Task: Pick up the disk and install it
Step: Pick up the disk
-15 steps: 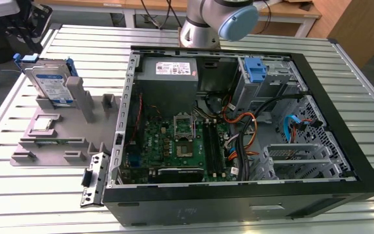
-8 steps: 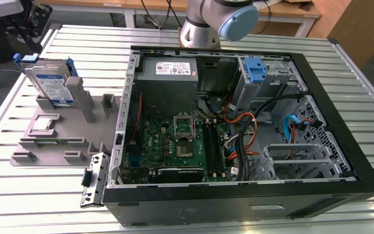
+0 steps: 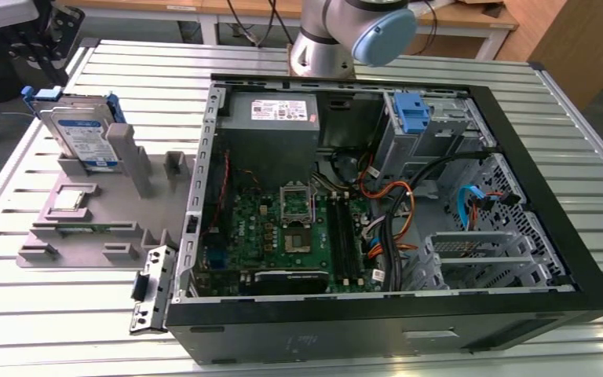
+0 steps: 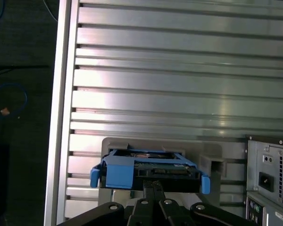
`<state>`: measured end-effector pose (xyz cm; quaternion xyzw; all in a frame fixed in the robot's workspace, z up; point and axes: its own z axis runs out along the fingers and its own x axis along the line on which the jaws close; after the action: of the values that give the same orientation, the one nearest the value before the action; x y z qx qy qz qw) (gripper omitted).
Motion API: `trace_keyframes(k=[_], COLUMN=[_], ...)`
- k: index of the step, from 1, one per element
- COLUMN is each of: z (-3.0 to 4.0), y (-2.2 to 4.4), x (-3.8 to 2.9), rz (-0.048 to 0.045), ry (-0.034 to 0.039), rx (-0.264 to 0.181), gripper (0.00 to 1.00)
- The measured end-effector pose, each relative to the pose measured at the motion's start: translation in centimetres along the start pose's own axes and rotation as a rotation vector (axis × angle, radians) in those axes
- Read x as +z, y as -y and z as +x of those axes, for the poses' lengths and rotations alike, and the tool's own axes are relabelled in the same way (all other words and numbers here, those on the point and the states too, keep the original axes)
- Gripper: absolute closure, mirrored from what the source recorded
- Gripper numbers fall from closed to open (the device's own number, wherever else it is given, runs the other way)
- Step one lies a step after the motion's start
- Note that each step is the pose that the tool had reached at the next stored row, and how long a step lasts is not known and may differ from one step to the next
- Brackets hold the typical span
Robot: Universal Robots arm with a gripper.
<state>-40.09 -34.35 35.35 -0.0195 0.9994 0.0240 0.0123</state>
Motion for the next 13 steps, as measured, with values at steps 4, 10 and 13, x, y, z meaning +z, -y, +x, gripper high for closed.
trace_keyframes(k=[4,10,13], z=[0.0,0.0,0.0], y=[0.0,0.0,0.0], x=[0.0,0.0,0.0], rz=[-0.0007,-0.0007,-0.0007], ry=[-0.0013,-0.0014,-0.0014], rx=[-0.028,-0.028,-0.028], gripper=[0.9,0.9,0.9])
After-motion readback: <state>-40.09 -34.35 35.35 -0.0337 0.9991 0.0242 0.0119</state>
